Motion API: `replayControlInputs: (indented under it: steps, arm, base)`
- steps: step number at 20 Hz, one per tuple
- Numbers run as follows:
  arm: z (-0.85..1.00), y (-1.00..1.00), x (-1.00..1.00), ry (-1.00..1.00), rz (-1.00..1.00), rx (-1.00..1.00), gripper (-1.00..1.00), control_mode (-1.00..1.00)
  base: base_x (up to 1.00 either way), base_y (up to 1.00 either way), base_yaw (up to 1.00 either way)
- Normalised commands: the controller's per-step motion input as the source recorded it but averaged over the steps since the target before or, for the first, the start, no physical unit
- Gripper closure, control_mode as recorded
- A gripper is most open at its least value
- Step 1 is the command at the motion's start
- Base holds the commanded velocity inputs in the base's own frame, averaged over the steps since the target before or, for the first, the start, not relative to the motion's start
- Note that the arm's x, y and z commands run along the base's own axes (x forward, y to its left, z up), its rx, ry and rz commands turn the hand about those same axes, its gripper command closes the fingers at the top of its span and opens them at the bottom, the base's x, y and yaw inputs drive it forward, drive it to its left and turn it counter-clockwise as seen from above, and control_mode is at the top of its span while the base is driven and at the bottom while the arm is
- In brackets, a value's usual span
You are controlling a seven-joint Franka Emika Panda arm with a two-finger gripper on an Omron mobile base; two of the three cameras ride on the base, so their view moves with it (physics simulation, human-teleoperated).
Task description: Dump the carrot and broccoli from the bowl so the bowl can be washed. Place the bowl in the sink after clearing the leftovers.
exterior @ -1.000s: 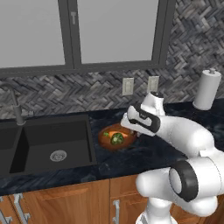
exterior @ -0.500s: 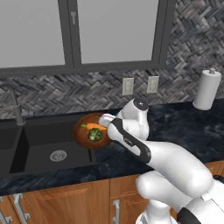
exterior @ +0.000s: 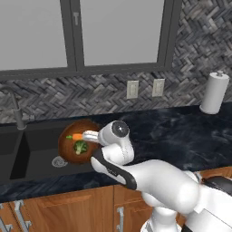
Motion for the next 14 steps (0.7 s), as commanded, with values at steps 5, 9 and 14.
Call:
replayControlInputs:
  steps: [5, 9, 14]
  arm:
    - [-0.01, 0.08, 0.07, 0.01, 0.00, -0.10, 1.00, -1.00]
    - [0.00, 0.21, 0.29, 0.00, -0.01, -0.12, 1.00, -1.00]
    - [0.00, 0.11, 0.38, 0.00, -0.04, -0.08, 1.00, -1.00]
  base:
    - [0.00, 0.00, 0.00]
    - [0.00, 0.00, 0.00]
    - [0.00, 0.00, 0.00]
